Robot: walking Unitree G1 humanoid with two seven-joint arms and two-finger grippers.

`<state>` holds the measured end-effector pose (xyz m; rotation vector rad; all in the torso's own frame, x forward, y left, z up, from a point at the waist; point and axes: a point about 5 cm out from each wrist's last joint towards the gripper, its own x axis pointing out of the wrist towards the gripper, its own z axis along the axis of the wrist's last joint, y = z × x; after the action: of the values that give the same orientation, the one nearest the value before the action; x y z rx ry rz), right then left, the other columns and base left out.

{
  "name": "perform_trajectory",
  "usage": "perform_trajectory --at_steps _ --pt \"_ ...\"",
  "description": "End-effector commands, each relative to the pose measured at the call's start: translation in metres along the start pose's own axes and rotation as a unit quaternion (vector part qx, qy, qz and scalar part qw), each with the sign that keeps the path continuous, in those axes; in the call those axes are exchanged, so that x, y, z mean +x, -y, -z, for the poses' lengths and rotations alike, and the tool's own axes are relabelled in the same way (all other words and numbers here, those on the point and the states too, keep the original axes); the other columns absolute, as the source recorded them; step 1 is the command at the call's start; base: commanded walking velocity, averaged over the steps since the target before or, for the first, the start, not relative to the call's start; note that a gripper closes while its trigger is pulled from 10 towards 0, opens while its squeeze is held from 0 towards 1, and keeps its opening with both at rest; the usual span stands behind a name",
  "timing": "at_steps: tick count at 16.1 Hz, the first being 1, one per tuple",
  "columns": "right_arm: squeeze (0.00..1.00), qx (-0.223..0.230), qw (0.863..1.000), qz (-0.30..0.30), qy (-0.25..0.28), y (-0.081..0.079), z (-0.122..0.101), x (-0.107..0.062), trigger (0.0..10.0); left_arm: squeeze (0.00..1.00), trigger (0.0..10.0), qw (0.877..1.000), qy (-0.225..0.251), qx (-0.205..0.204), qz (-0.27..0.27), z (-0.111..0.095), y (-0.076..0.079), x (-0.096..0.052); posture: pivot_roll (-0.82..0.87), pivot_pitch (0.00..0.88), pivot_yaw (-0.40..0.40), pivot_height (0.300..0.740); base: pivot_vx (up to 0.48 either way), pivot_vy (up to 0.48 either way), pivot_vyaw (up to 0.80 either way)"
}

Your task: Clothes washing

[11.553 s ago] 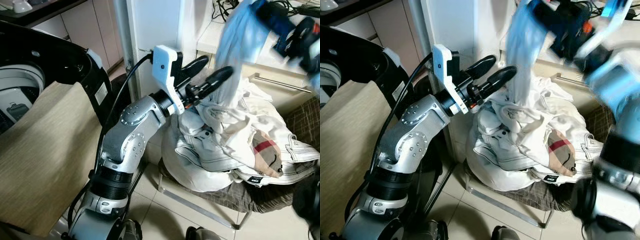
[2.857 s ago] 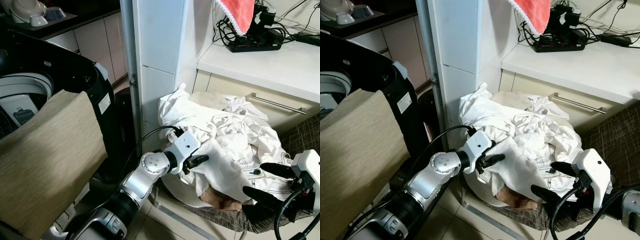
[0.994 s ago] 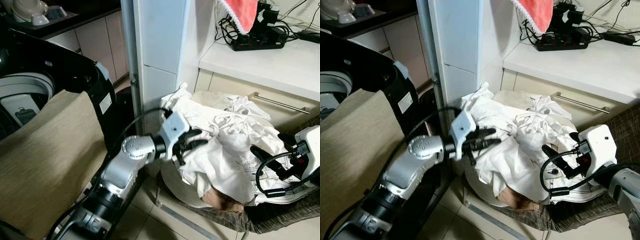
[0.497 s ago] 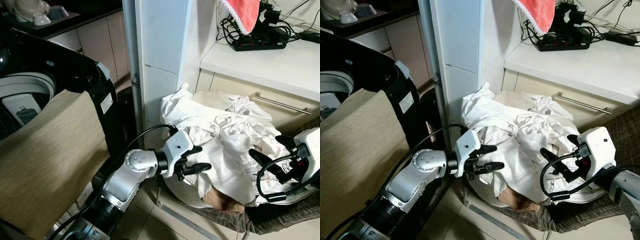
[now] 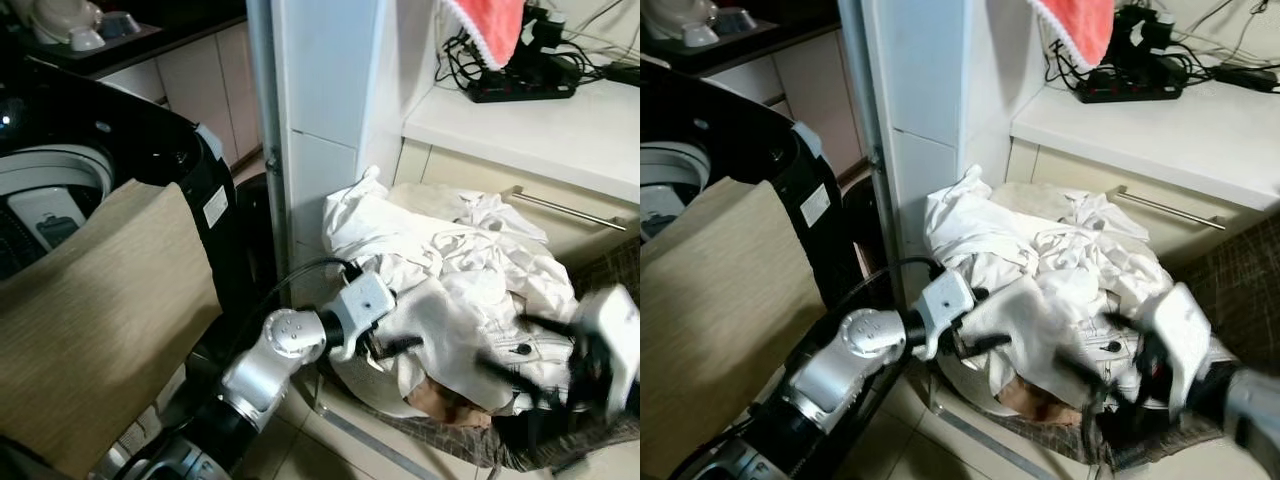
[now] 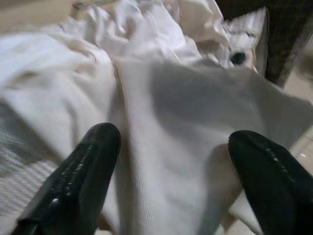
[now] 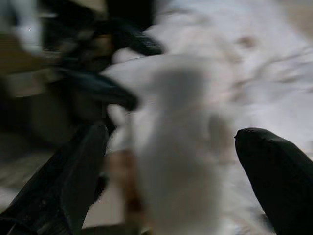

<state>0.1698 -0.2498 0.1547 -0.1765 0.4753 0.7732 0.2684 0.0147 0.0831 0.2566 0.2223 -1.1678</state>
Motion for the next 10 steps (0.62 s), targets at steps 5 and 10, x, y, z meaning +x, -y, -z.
perform_trajectory --at_steps 5,10 --pt "0.00 -0.008 1.000 -0.012 -0.011 -0.002 0.000 -0.003 10.0 0.00 9.5 0.999 -0.022 0.012 -0.047 0.012 -0.004 0.013 -0.19 0.000 0.031 0.740 0.000 0.000 0.00" --pt "0.00 -0.009 1.000 -0.014 -0.017 -0.002 0.001 -0.003 10.0 0.00 0.0 0.997 -0.039 -0.009 -0.062 0.022 -0.007 0.018 -0.20 0.000 0.026 0.740 0.000 0.000 0.00"
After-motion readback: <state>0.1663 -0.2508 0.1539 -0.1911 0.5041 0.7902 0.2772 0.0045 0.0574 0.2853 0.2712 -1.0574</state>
